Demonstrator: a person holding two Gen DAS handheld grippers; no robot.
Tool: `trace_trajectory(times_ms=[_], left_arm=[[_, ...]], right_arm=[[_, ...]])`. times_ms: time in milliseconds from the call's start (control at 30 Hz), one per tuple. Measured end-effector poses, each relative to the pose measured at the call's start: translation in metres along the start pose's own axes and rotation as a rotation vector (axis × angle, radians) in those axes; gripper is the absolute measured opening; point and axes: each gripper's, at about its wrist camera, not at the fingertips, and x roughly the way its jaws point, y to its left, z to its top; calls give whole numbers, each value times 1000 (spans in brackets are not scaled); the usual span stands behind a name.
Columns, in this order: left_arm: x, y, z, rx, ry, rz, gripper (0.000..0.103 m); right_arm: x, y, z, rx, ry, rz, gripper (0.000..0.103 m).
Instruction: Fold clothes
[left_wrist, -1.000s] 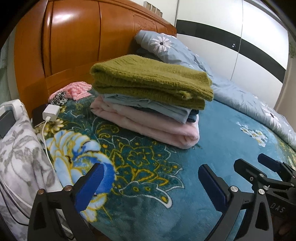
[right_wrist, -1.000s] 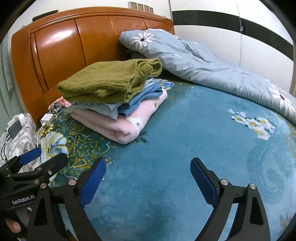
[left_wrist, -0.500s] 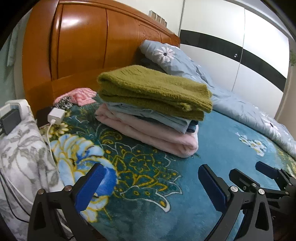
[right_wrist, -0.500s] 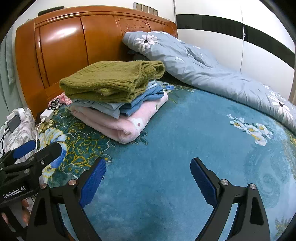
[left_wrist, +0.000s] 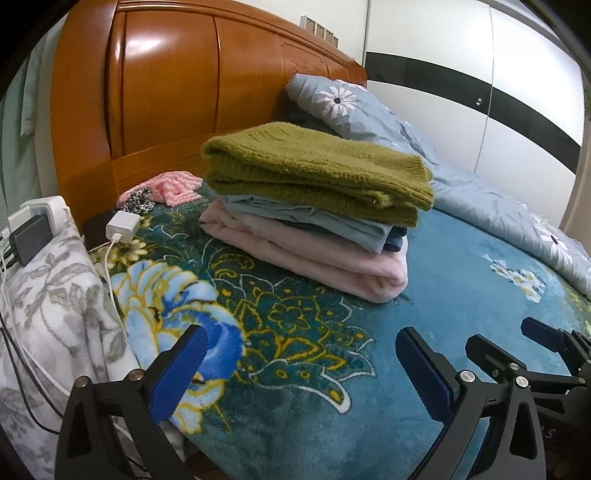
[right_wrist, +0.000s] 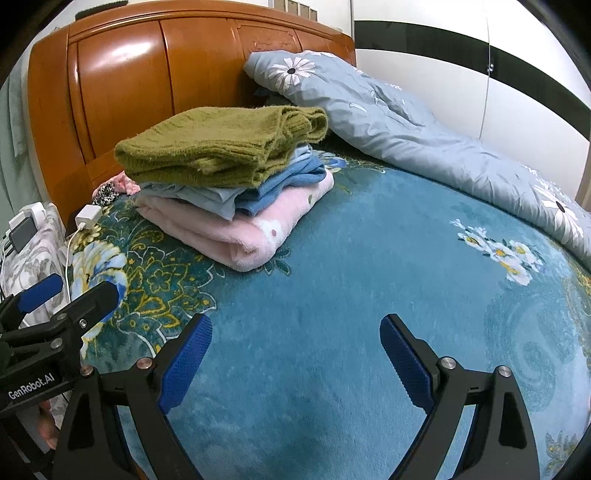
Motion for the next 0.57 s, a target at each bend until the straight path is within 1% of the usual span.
trace_trajectory(times_ms=[100, 300, 567], left_arm=[[1, 0, -1, -6, 1, 18, 103], [3, -1, -4, 13, 3, 62, 103], [2, -3, -5, 32, -11, 91, 103]], right_arm=[[1, 0, 0, -3, 4, 3, 93], [2, 3, -1, -12, 10, 12, 93], [3, 6, -2, -24, 16, 17, 93]])
